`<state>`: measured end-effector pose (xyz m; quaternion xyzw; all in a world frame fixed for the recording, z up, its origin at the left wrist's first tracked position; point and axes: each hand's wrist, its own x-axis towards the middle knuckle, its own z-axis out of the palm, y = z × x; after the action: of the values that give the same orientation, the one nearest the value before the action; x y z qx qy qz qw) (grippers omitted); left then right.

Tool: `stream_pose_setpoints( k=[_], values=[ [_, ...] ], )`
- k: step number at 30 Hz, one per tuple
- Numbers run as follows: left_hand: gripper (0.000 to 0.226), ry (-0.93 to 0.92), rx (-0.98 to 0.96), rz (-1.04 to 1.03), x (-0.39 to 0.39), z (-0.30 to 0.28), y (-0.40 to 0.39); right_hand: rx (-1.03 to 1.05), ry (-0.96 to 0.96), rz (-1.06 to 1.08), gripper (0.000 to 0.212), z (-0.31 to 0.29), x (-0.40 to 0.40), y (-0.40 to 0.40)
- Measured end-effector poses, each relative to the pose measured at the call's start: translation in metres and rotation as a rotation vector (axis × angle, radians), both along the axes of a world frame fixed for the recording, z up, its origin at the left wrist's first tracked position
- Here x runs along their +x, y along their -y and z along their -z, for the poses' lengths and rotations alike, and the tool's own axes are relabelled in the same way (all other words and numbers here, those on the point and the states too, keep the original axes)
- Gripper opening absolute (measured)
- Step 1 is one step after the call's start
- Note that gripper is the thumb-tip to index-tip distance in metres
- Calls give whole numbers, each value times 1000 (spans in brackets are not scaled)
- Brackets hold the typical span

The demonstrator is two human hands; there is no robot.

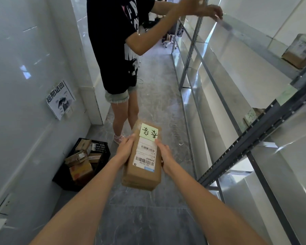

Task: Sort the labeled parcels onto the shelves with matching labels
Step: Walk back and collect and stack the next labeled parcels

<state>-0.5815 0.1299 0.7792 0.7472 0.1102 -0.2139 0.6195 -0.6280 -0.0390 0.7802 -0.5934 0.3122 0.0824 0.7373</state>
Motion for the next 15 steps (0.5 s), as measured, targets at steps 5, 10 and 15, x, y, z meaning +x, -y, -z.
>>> stream_pose_setpoints(
  k=[5,10,15],
  values=[
    [60,-51,-87,30,-10,-24,0,9,10,36,35,3,1,6],
    [65,-103,-104,37,-9,-20,-2,98,0,49,50,5,2,5],
    [45,-166,-133,46,-16,-19,1,116,5,52,67,4,2,3]
  ],
)
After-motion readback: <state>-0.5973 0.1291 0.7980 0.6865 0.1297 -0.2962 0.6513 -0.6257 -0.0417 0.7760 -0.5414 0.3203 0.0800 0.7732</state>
